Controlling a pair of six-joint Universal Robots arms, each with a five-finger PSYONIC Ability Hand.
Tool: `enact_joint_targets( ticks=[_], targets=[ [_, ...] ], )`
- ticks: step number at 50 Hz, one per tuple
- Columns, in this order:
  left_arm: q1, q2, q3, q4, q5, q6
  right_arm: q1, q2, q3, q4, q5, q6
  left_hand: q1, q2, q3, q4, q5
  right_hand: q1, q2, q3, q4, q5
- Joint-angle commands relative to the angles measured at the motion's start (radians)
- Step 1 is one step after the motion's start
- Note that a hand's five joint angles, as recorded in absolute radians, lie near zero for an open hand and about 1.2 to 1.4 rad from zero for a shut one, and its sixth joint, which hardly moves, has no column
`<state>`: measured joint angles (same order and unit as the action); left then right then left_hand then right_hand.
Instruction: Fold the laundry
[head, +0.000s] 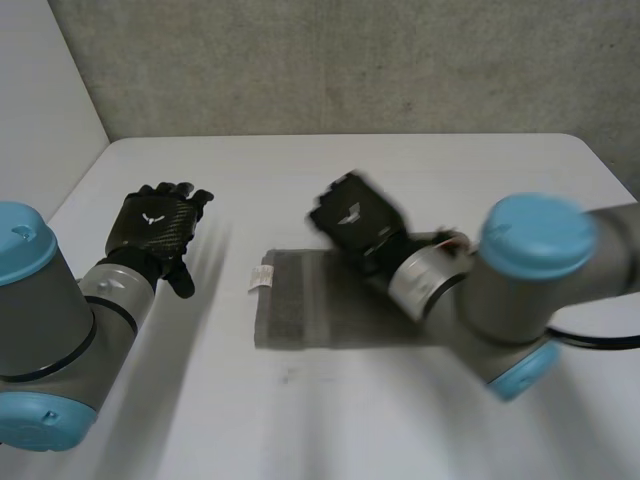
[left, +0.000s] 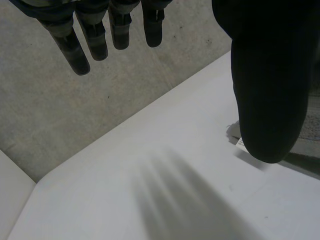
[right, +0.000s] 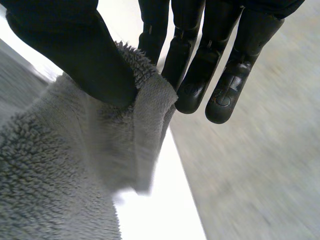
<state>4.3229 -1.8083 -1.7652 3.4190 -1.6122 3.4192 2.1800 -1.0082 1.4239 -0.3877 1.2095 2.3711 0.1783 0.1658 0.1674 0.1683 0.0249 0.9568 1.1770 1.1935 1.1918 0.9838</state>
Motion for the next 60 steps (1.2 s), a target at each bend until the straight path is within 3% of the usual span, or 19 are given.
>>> enact_joint_targets(
  ticks=[1,5,6,7,8,9,11,16,21,26,31,38,40,41,42,43,45,54,60],
  targets=[
    [0.001,-0.002,0.0,0.0,0.0,0.0,0.119,0.119,-0.011,-0.065,-0.022,-0.003,-0.003,0.01,0.008,0.007,-0.024,0.439,0.219,0.203,0.204,0.238],
    [0.001,-0.002,-0.002,0.0,0.0,0.0,0.153,0.192,-0.019,-0.065,-0.044,-0.009,-0.003,0.01,0.008,0.007,-0.024,0.403,0.183,0.166,0.168,0.201],
    [0.0,-0.002,-0.002,0.0,0.002,0.0,0.156,0.201,-0.026,-0.059,-0.033,-0.009,-0.003,0.01,0.008,0.007,-0.024,-0.083,-0.303,-0.32,-0.318,-0.285],
    [-0.002,-0.002,-0.003,0.0,0.002,0.0,0.156,0.201,-0.026,-0.059,-0.033,-0.009,-0.003,0.01,0.008,0.007,-0.024,-0.088,-0.308,-0.325,-0.323,-0.289],
    [-0.005,-0.003,-0.003,0.0,0.002,0.0,0.156,0.197,-0.031,-0.056,-0.022,-0.007,-0.003,0.01,0.008,0.007,-0.024,-0.463,-0.683,-0.7,-0.698,-0.664],
    [-0.005,-0.003,-0.003,0.0,0.002,0.0,0.149,0.179,-0.033,-0.051,-0.01,0.002,-0.003,0.01,0.008,0.007,-0.024,-0.693,-0.914,-0.93,-0.928,-0.895],
    [-0.011,-0.003,-0.006,0.0,0.002,-0.002,0.146,0.139,-0.028,-0.045,0.007,0.014,-0.003,0.01,0.008,0.007,-0.024,-0.782,-1.002,-1.019,-1.017,-0.984],
    [-0.026,-0.003,-0.017,0.003,0.002,-0.002,0.095,0.007,0.009,-0.019,0.084,0.163,-0.003,0.01,0.008,0.007,-0.024,-0.782,-1.002,-1.019,-1.017,-0.984],
    [-0.066,-0.003,-0.017,0.005,0.003,-0.002,-0.026,-0.151,0.099,0.078,0.116,0.458,-0.003,0.01,0.008,0.007,-0.024,-0.782,-1.002,-1.019,-1.017,-0.984],
    [-0.108,-0.005,-0.016,0.008,0.003,-0.009,-0.139,-0.187,0.176,0.196,0.117,0.534,-0.003,0.01,0.008,0.007,-0.024,-0.782,-1.002,-1.019,-1.017,-0.984],
    [-0.154,-0.017,-0.003,0.042,0.003,-0.037,-0.245,-0.193,0.275,0.23,0.11,0.516,-0.003,0.01,0.008,0.007,-0.024,-0.782,-1.002,-1.019,-1.017,-0.984],
    [-0.195,-0.075,0.017,0.091,0.005,-0.064,-0.339,-0.178,0.371,0.182,0.102,0.444,-0.003,0.01,0.008,0.007,-0.024,-0.487,-0.707,-0.724,-0.722,-0.689],
    [-0.195,-0.077,0.015,0.091,0.005,-0.064,-0.37,-0.138,0.394,0.132,0.104,0.418,-0.003,0.01,0.008,0.007,-0.024,-0.268,-0.488,-0.505,-0.503,-0.47],
    [-0.195,-0.078,0.01,0.091,0.005,-0.064,-0.37,-0.138,0.394,0.132,0.104,0.418,-0.003,0.01,0.008,0.007,-0.024,-0.267,-0.487,-0.504,-0.502,-0.469],
    [-0.195,-0.079,0.01,0.091,0.005,-0.064,-0.384,-0.124,0.4,0.11,0.104,0.404,-0.003,0.01,0.008,0.007,-0.024,-0.052,-0.272,-0.289,-0.287,-0.253],
    [-0.193,-0.079,0.006,0.092,0.005,-0.064,-0.384,-0.124,0.4,0.11,0.104,0.404,-0.003,0.01,0.008,0.007,-0.024,-0.05,-0.27,-0.287,-0.285,-0.251],
    [-0.19,-0.079,0.003,0.092,0.005,-0.066,-0.41,-0.109,0.4,0.07,0.107,0.361,-0.003,0.01,0.008,0.007,-0.024,0.437,0.217,0.201,0.202,0.236],
    [-0.184,-0.066,-0.003,0.089,0.003,-0.067,-0.402,-0.125,0.348,0.035,0.116,0.201,-0.003,0.01,0.008,0.007,-0.024,0.439,0.219,0.203,0.204,0.238],
    [-0.183,-0.062,-0.003,0.086,-0.002,-0.069,-0.21,-0.159,0.244,0.027,0.125,0.166,-0.003,0.01,0.008,0.007,-0.024,0.439,0.219,0.203,0.204,0.238]
  ],
)
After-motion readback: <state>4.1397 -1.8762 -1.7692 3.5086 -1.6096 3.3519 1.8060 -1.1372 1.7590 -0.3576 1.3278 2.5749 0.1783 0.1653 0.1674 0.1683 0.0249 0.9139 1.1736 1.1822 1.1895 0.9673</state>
